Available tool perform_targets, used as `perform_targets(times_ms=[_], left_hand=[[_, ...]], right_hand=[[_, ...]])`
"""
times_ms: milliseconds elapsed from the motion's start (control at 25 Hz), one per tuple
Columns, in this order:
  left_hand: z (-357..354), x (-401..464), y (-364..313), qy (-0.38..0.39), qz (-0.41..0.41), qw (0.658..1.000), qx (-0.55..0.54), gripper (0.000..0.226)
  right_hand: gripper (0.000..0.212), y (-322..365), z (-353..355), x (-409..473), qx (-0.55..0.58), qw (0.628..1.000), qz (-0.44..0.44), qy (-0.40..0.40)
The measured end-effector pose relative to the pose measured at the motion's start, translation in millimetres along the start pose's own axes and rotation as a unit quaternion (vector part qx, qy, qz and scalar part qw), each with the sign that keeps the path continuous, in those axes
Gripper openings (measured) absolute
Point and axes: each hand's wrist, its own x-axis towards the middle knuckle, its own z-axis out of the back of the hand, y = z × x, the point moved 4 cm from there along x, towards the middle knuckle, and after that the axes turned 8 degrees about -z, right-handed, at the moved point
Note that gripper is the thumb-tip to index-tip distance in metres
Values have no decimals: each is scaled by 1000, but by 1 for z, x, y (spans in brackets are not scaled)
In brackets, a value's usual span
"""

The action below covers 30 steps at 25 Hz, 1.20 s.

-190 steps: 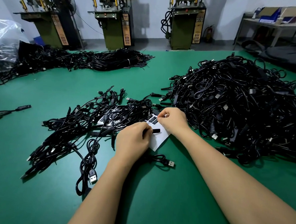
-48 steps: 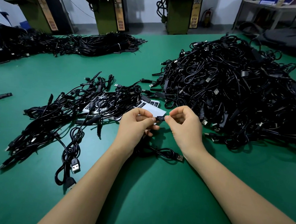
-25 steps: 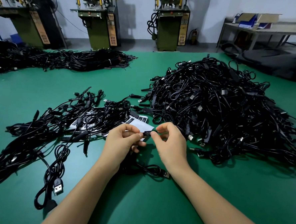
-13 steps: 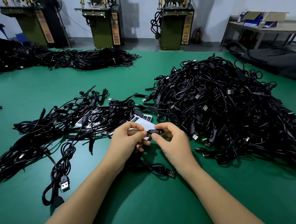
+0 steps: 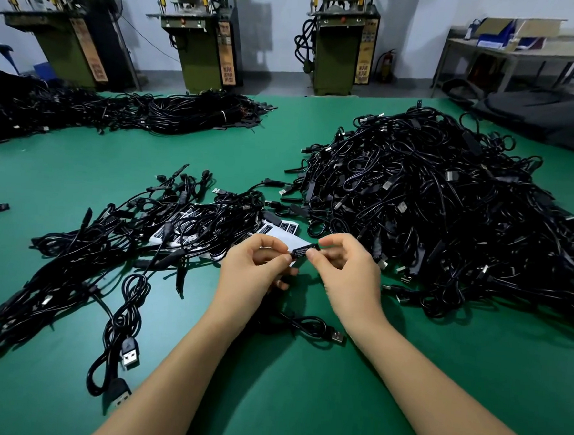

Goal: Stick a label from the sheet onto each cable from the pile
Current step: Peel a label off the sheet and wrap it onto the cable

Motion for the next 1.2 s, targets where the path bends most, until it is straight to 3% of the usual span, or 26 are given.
perform_targets(times_ms=[280,440,760,1000,1200], left_hand=[[-11,-3,-1,41,-30,997,55,24],[-11,-3,-1,44,-36,996,63,13],[-6,-1,7,22,-21,991,128,3],[-9,-2,8,4,-33,990,136,5],[-9,0,11,17,-13,993,114,5]], right_hand=[[14,-2,1,6,45,999,-27,-12],[18,-1,0,6,16,1000,-20,-9],[16,17,-6,-10,-102,984,140,-34],[5,9,-6,-5,-86,995,57,-3],[11,8,-2,-3,-40,998,49,-20]])
